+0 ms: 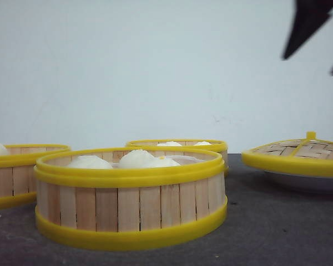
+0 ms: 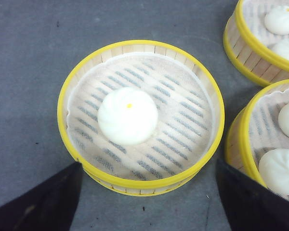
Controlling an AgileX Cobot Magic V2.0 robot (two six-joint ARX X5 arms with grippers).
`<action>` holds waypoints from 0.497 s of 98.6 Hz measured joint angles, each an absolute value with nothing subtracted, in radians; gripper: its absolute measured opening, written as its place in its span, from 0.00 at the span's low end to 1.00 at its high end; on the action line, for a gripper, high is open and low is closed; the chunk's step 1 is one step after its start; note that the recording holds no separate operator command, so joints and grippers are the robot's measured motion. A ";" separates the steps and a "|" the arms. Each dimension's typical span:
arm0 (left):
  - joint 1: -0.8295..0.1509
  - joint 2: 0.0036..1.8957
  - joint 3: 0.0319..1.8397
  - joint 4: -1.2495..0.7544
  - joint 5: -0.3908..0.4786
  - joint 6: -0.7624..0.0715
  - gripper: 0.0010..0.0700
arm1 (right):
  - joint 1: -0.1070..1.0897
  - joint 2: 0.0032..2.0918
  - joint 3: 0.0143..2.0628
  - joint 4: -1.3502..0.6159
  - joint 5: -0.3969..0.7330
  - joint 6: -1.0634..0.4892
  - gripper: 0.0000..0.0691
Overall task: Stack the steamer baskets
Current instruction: 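Lower the right gripper onto the rim of the farther bun basket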
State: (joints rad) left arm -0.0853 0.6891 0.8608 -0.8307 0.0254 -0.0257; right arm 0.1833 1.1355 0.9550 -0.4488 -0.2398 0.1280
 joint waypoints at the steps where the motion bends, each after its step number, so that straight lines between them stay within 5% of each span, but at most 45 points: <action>1: -0.085 0.689 0.861 -0.831 0.025 -0.026 0.76 | 0.187 1.151 0.964 -0.443 -0.240 0.128 0.92; 49: -0.085 0.689 0.861 -0.830 0.025 -0.026 0.76 | 0.243 1.889 1.583 -0.463 -0.231 0.101 0.90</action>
State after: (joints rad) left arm -0.0853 0.6888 0.8608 -0.8303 0.0254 -0.0257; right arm 0.2432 1.8893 1.5833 -0.4633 -0.2314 0.1009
